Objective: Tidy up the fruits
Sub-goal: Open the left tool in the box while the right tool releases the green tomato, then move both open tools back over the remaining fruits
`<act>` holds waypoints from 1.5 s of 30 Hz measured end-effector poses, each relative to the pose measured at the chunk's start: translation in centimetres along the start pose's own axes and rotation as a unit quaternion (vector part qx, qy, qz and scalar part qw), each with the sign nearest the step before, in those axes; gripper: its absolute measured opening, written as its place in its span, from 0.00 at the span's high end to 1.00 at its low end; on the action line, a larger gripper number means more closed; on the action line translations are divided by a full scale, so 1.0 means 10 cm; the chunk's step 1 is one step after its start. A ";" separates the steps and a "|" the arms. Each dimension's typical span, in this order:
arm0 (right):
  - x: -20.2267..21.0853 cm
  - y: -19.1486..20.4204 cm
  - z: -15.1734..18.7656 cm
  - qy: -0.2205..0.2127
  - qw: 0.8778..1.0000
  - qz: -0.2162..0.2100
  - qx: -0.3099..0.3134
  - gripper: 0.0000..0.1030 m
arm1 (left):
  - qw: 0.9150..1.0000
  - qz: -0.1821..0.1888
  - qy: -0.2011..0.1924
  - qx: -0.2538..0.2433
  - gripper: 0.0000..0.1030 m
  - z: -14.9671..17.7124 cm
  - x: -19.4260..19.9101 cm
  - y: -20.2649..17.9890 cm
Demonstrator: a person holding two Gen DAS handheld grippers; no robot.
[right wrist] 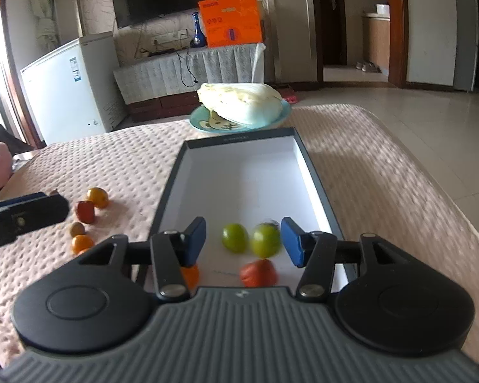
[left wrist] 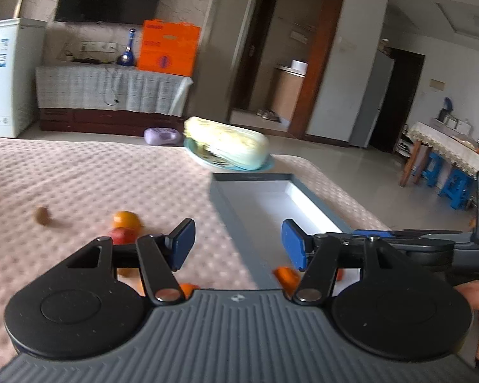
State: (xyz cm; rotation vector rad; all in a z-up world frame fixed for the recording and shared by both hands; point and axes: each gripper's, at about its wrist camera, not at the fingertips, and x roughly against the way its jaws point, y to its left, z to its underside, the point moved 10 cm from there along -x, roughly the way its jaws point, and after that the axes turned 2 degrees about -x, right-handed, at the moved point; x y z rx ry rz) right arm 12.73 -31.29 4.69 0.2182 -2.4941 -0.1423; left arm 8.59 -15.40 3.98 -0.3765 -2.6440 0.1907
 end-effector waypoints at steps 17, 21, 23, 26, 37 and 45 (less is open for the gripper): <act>0.05 1.03 -0.05 -0.032 0.992 -0.112 0.045 0.47 | 0.995 -0.094 -0.023 0.017 0.35 -0.02 0.66 0.99; 0.06 1.29 0.09 -0.004 0.987 -0.154 0.047 0.47 | 0.993 -0.111 -0.024 0.020 0.35 -0.01 0.81 1.15; 0.05 1.41 0.20 0.019 0.983 -0.174 0.054 0.47 | 0.992 -0.124 -0.020 0.013 0.34 0.02 0.85 1.19; 0.03 1.54 0.33 0.047 0.978 -0.190 0.070 0.48 | 0.991 -0.132 -0.015 0.017 0.34 0.04 0.92 1.29; -0.14 1.66 0.69 0.113 0.973 -0.168 0.107 0.48 | 0.990 -0.130 -0.027 0.038 0.34 -0.04 1.09 1.33; -0.27 1.62 0.58 0.084 0.982 -0.115 0.120 0.49 | 0.990 -0.133 -0.027 0.033 0.34 -0.03 1.13 1.32</act>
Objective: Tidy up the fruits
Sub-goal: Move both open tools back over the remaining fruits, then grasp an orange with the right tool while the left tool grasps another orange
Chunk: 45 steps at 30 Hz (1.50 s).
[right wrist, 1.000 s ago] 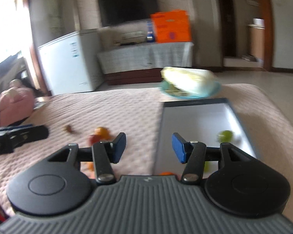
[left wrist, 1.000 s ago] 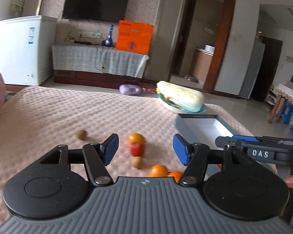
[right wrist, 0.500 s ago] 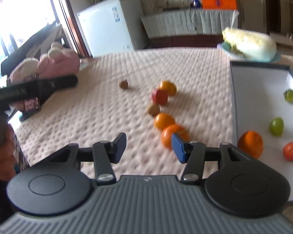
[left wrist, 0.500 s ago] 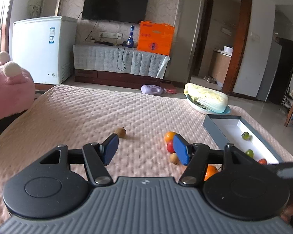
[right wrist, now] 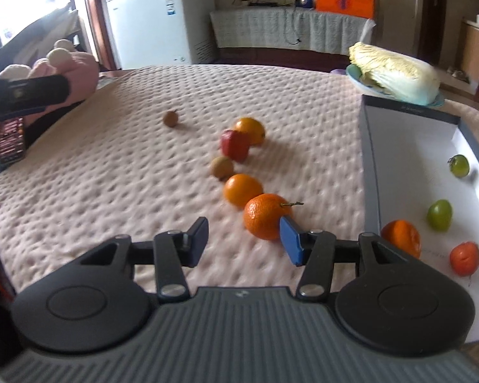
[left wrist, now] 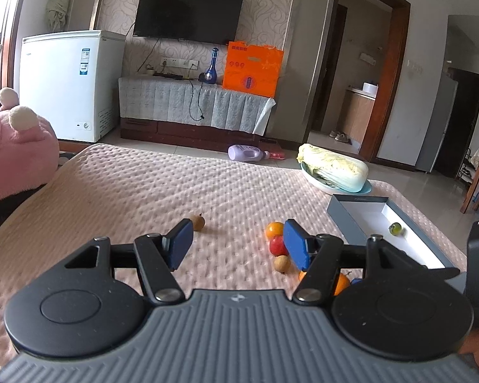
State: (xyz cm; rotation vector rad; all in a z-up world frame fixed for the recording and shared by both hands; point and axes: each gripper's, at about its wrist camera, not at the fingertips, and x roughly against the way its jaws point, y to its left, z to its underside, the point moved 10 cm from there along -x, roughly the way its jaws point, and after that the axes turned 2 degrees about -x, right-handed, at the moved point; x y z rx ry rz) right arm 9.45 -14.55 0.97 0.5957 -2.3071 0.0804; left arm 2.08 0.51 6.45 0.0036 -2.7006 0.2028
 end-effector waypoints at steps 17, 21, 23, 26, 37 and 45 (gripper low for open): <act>-0.26 -0.22 0.00 0.018 0.996 0.078 0.025 0.59 | 1.000 0.017 0.023 -0.001 0.34 0.13 -0.13 -0.09; -0.21 -0.26 -0.01 0.019 0.997 0.067 0.018 0.65 | 0.999 0.028 0.035 -0.007 0.34 0.22 -0.20 -0.17; -0.14 -0.24 0.00 0.018 0.998 0.058 0.020 0.66 | 0.998 0.035 0.043 -0.008 0.34 0.28 -0.24 -0.22; 0.03 -0.24 0.05 0.022 0.999 0.030 0.007 0.66 | 0.997 0.049 0.052 -0.006 0.34 0.34 -0.32 -0.30; 0.26 -0.24 0.33 0.069 0.997 -0.019 0.027 0.66 | 0.992 0.080 0.079 -0.049 0.34 0.55 -0.71 -0.93; 0.28 -0.17 0.38 0.074 0.995 -0.033 0.055 0.66 | 0.990 0.056 0.119 -0.047 0.35 0.77 -1.17 -1.07</act>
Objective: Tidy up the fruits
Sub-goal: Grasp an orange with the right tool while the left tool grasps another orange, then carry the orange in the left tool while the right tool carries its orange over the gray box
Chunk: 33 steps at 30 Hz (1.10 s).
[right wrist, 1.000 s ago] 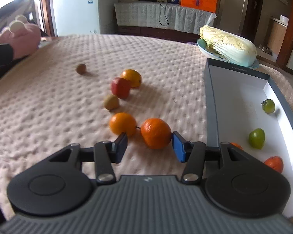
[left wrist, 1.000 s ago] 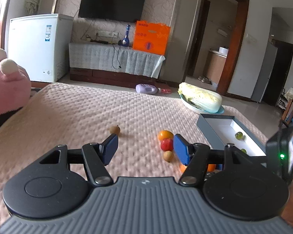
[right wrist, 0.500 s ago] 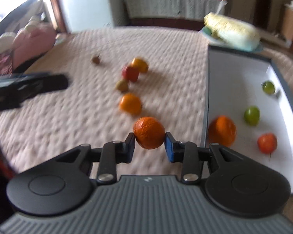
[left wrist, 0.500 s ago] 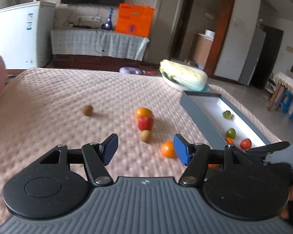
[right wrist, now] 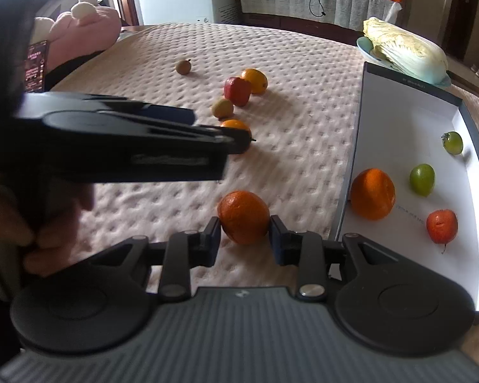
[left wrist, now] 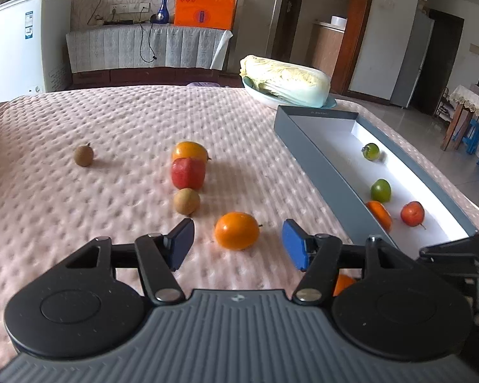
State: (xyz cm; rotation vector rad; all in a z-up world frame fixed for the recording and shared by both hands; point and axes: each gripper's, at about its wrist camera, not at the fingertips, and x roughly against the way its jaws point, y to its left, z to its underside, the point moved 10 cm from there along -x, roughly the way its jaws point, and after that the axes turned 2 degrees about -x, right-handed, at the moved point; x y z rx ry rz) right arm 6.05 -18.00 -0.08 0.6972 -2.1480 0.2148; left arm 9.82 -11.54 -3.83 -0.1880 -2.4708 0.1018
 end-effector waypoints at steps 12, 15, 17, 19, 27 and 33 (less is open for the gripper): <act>-0.02 0.01 -0.01 -0.004 1.000 -0.001 0.007 0.65 | 1.000 -0.021 0.018 0.010 0.62 0.04 -0.28 0.00; -0.02 0.01 -0.02 -0.004 1.000 0.001 0.004 0.64 | 1.000 -0.017 0.013 0.006 0.62 0.03 -0.23 0.00; -0.03 0.02 -0.04 -0.005 1.000 0.002 0.004 0.65 | 1.000 -0.015 0.007 0.006 0.62 0.01 -0.16 0.00; -0.03 0.05 -0.05 -0.005 1.000 0.001 0.008 0.65 | 1.000 -0.014 0.001 0.008 0.62 -0.01 -0.10 0.03; -0.02 0.23 -0.13 -0.022 1.000 -0.012 0.018 0.65 | 0.999 -0.039 -0.018 0.023 0.62 -0.07 0.14 0.33; -0.04 0.30 -0.17 -0.028 0.999 -0.016 0.013 0.65 | 0.997 -0.058 -0.031 0.034 0.62 -0.09 0.31 0.56</act>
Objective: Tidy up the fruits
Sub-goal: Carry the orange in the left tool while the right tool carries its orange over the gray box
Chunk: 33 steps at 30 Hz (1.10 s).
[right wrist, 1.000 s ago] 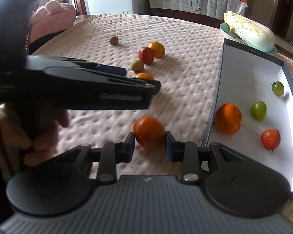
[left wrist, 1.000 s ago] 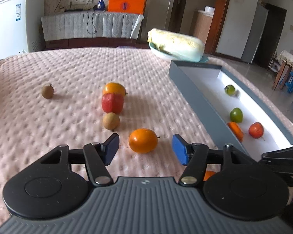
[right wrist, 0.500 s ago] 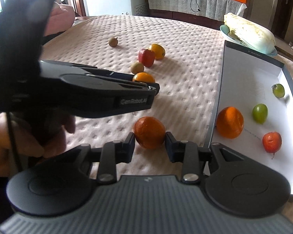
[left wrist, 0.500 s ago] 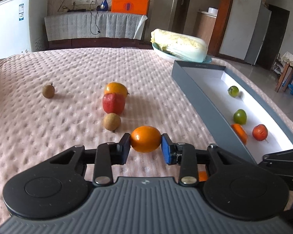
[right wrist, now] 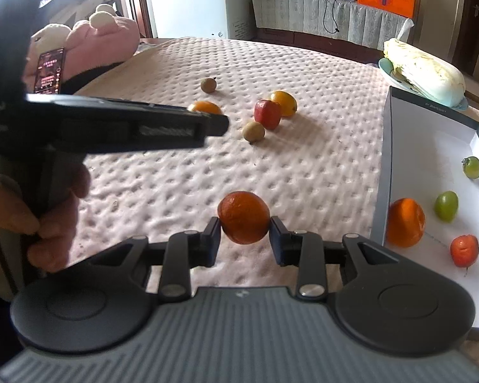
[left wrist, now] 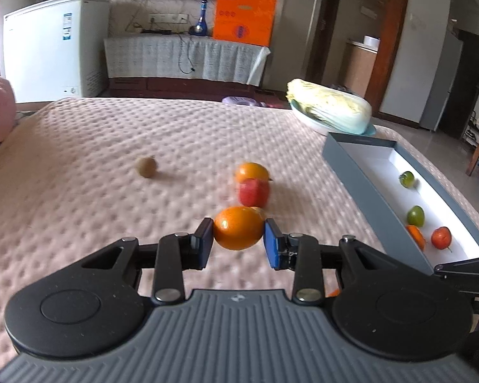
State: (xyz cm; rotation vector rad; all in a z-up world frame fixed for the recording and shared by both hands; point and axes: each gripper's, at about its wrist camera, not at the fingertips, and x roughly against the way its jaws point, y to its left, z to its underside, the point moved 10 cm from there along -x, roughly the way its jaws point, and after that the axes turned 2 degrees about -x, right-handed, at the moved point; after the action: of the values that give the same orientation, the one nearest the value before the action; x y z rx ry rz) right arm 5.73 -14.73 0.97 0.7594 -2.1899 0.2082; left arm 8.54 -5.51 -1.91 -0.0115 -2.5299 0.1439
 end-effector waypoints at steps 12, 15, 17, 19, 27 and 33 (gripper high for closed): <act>0.12 0.02 -0.11 -0.036 0.999 -0.004 -0.004 0.65 | 1.000 -0.007 -0.012 0.005 0.62 -0.05 0.10 0.10; 0.13 0.00 -0.11 -0.039 0.999 -0.004 -0.004 0.65 | 1.000 -0.006 -0.013 0.004 0.62 -0.06 0.10 0.08; 0.14 -0.02 -0.11 -0.041 0.999 -0.005 -0.007 0.65 | 1.000 -0.007 -0.012 0.003 0.62 -0.05 0.09 0.07; 0.15 -0.02 -0.11 -0.041 0.999 -0.005 -0.007 0.65 | 1.000 -0.007 -0.012 0.002 0.62 -0.05 0.08 0.05; 0.22 -0.05 -0.16 -0.056 0.998 -0.009 -0.014 0.65 | 1.000 -0.008 -0.011 -0.002 0.62 -0.05 0.04 -0.01; 0.25 -0.07 -0.16 -0.060 0.998 -0.009 -0.015 0.65 | 1.000 0.000 -0.014 -0.010 0.62 -0.07 0.03 -0.15</act>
State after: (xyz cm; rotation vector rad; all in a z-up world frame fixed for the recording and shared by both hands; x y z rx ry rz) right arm 5.93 -15.84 3.83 0.7928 -2.2929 0.1234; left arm 8.74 -6.96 -0.99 -0.0186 -2.5600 0.1199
